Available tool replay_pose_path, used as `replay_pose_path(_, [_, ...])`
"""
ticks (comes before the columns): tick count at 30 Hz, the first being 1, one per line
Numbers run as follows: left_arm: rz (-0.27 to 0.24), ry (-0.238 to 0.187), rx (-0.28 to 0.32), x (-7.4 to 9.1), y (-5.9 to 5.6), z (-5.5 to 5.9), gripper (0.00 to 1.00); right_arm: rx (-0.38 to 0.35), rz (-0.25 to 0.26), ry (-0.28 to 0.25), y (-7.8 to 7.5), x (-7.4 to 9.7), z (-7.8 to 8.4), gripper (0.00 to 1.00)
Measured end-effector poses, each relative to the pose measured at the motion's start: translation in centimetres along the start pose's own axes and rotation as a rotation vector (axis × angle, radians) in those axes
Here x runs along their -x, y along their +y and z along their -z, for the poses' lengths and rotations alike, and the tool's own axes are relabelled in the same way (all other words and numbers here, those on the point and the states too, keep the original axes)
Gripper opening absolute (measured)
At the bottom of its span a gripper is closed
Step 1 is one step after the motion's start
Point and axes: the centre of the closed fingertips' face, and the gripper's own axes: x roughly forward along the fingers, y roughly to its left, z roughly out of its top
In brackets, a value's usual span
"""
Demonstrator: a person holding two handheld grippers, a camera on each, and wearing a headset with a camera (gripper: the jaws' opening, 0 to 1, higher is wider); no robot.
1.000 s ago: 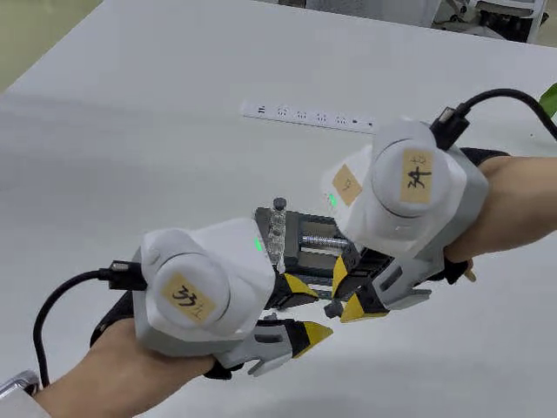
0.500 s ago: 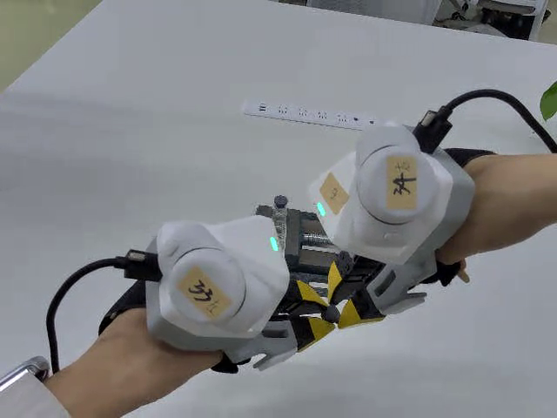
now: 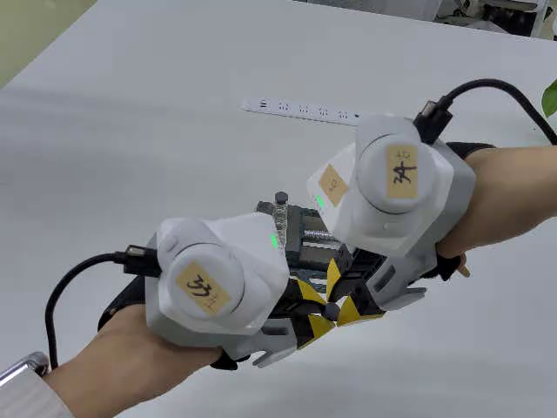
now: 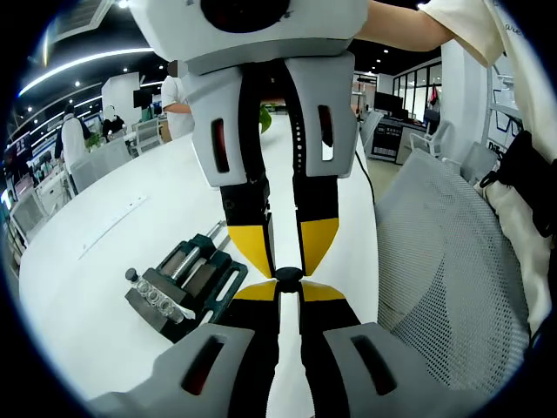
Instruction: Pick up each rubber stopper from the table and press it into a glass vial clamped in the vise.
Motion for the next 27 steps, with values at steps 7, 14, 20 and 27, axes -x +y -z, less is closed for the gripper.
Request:
replay_pose_path(7, [-0.018,-0.033,0.009,0.2,0.1,-0.1,0.03,0.029,0.017,-0.037,-0.2,0.6,-0.3,0.15])
replay_pose_path(14, [-0.066,-0.084,0.039,0.9,1.1,-0.4,0.03,0.008,0.094,-0.152,-1.6,2.5,-1.1,0.21])
replay_pose_path(20, [-0.097,-0.133,0.057,1.6,1.4,-1.3,0.03,0.037,0.123,-0.196,-1.3,3.0,-1.3,0.17])
replay_pose_path(27, [-0.097,-0.143,0.053,1.7,1.0,-1.6,0.03,0.052,0.126,-0.197,-1.1,2.6,-1.2,0.13])
